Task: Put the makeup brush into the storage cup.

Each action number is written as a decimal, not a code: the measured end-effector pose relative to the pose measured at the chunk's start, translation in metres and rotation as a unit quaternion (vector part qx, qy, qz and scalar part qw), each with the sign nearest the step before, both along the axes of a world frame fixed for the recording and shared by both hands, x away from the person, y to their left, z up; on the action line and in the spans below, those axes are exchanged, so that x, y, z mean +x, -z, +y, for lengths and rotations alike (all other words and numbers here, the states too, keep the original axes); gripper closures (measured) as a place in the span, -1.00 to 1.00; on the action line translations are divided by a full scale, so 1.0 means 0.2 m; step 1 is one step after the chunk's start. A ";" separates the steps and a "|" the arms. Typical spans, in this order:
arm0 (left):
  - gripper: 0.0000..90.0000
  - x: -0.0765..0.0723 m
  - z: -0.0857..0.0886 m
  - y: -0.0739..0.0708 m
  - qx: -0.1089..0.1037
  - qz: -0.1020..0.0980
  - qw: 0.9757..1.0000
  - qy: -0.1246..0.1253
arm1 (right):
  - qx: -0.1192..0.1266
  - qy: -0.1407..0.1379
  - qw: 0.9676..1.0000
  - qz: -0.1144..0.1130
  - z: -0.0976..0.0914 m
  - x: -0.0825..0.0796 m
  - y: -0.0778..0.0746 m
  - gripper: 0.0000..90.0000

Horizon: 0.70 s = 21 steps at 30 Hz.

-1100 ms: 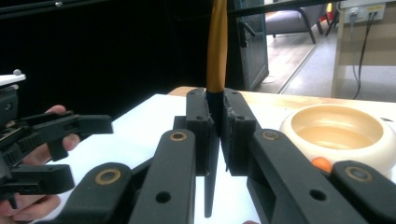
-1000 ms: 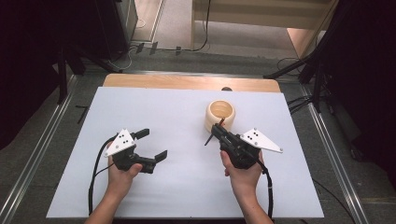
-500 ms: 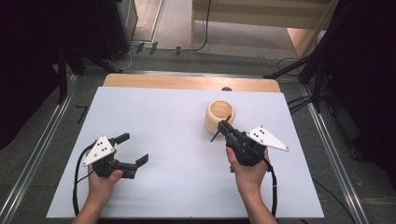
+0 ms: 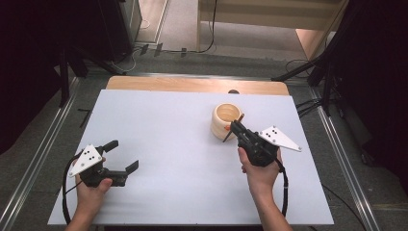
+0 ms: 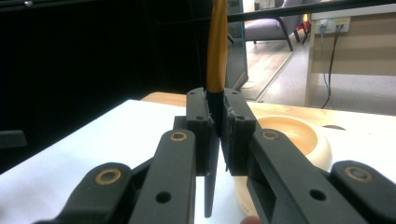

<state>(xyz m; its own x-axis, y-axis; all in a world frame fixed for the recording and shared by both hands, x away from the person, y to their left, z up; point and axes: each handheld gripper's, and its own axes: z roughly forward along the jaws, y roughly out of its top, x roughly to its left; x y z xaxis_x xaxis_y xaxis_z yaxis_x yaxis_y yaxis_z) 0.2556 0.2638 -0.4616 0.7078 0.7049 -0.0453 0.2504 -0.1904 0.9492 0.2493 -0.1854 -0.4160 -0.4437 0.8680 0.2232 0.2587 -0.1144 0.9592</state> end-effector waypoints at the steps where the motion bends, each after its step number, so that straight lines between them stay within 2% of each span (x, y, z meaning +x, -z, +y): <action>1: -1.00 0.00 0.01 0.00 0.000 0.000 1.000 -0.003 | 0.001 0.003 1.000 0.001 0.00 0.00 0.00 0.86; 11: -1.00 -0.02 0.07 0.01 -0.009 -0.001 1.000 -0.022 | -0.005 0.019 1.000 0.002 -0.07 0.06 0.00 0.86; 21: -1.00 -0.02 0.08 0.01 -0.011 -0.004 1.000 -0.029 | -0.008 0.022 1.000 0.001 -0.06 0.14 -0.03 0.86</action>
<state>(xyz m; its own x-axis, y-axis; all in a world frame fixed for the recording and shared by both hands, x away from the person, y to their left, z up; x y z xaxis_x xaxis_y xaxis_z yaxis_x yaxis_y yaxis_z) 0.2514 0.2804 -0.4642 0.6667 0.7432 -0.0564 0.2529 -0.1544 0.9551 0.2771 -0.1983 -0.4103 -0.4043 0.8904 0.2092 0.2550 -0.1099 0.9607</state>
